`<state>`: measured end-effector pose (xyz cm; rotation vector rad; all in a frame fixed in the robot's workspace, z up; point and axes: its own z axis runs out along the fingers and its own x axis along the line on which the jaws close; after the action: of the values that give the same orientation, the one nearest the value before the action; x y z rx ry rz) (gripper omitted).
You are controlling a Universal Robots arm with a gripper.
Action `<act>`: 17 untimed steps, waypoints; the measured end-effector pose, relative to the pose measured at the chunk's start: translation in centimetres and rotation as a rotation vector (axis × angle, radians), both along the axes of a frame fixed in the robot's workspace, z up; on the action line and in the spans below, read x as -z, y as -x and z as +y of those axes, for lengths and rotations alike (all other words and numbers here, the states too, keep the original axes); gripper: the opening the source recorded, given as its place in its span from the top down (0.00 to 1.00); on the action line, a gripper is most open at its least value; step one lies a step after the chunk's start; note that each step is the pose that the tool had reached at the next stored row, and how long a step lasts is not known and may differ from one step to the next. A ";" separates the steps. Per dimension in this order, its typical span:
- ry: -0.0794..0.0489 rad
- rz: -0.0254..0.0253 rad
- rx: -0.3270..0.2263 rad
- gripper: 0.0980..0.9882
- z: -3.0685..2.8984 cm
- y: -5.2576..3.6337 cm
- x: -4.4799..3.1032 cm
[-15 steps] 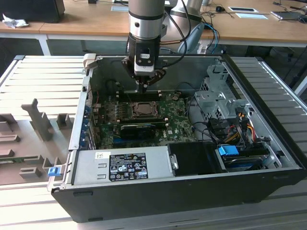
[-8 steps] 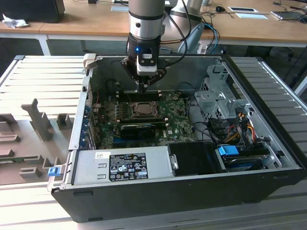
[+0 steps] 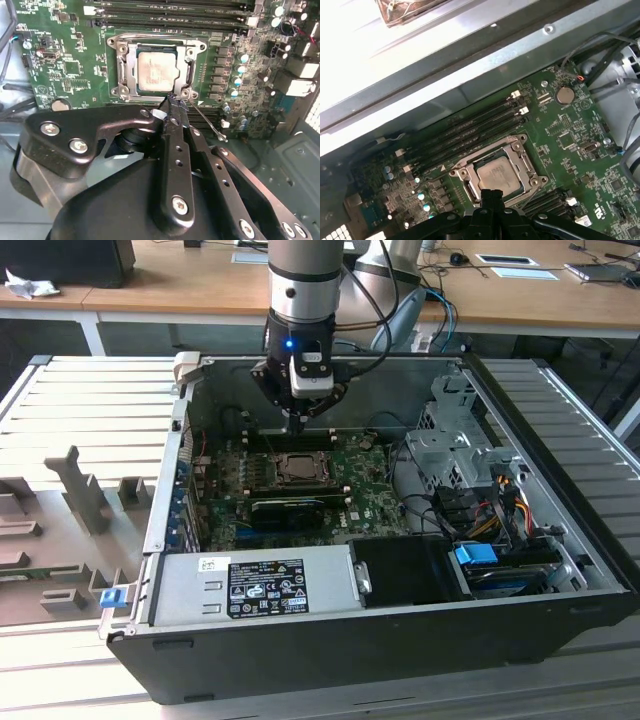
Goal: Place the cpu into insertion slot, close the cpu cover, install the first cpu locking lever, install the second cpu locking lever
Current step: 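Install the first cpu locking lever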
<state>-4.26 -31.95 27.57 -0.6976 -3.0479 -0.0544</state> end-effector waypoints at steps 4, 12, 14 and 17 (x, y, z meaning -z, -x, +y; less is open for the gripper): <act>0.000 0.0000 -0.035 0.99 0.00 0.00 0.00; 0.000 0.0000 -0.112 0.99 0.00 0.00 0.00; 0.000 0.0000 -0.132 0.99 0.00 0.00 0.00; 0.000 0.0000 -0.158 0.99 0.00 0.00 0.00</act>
<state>-4.27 -31.95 27.57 -0.4549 -3.0908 -0.0525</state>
